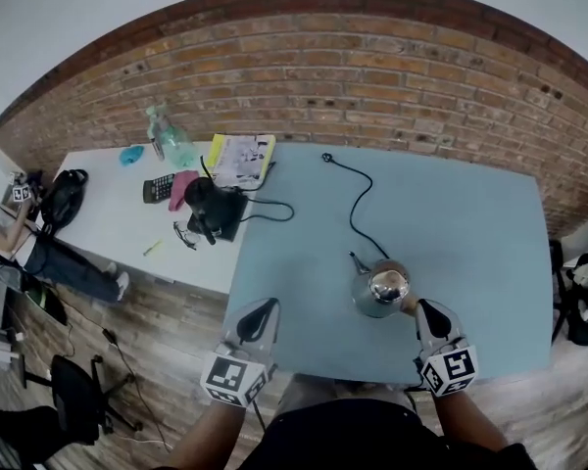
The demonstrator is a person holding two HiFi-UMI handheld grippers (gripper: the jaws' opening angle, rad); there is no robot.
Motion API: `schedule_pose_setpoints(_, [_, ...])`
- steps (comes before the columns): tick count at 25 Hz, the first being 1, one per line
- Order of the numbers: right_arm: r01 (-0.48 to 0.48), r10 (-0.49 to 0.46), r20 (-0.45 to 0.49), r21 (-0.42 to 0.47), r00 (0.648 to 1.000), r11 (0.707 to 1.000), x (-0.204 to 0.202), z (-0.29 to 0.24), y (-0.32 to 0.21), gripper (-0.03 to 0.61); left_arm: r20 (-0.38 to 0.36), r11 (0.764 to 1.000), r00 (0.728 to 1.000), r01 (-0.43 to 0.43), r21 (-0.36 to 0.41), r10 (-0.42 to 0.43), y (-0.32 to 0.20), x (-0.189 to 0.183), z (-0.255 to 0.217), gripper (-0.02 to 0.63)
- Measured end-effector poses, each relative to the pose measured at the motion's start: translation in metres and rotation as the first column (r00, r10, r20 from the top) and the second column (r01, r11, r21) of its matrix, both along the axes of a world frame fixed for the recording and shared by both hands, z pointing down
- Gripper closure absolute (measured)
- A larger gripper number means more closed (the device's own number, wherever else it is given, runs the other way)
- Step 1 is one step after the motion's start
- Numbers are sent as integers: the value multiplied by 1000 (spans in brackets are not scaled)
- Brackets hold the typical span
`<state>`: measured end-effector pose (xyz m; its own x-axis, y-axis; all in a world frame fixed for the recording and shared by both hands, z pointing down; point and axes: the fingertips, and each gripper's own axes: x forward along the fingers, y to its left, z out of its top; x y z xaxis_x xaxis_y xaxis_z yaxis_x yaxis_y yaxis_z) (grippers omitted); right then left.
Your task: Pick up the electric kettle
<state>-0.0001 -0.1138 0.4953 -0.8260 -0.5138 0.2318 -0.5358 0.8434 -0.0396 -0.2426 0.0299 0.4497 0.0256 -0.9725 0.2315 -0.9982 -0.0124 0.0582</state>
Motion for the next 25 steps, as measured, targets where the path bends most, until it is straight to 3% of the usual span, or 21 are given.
schedule_pose_setpoints(6, [-138, 138, -12, -4, 990, 990, 6, 3, -1, 575, -12, 992, 992, -126, -14, 126, -32, -13, 10, 611])
schedule_pose_setpoints(13, [-263, 263, -43, 7, 964, 965, 24, -7, 7, 575, -53, 960, 959, -280, 0, 280, -65, -3, 18, 611])
schedule_pose_setpoints(19, [-274, 275, -47, 27, 960, 961, 37, -12, 17, 575, -63, 940, 938, -341, 19, 342, -84, 20, 18, 611])
schedule_pose_setpoints(25, [-224, 227, -38, 62, 973, 973, 39, -18, 7, 575, -71, 945, 943, -326, 16, 326, -105, 28, 23, 611])
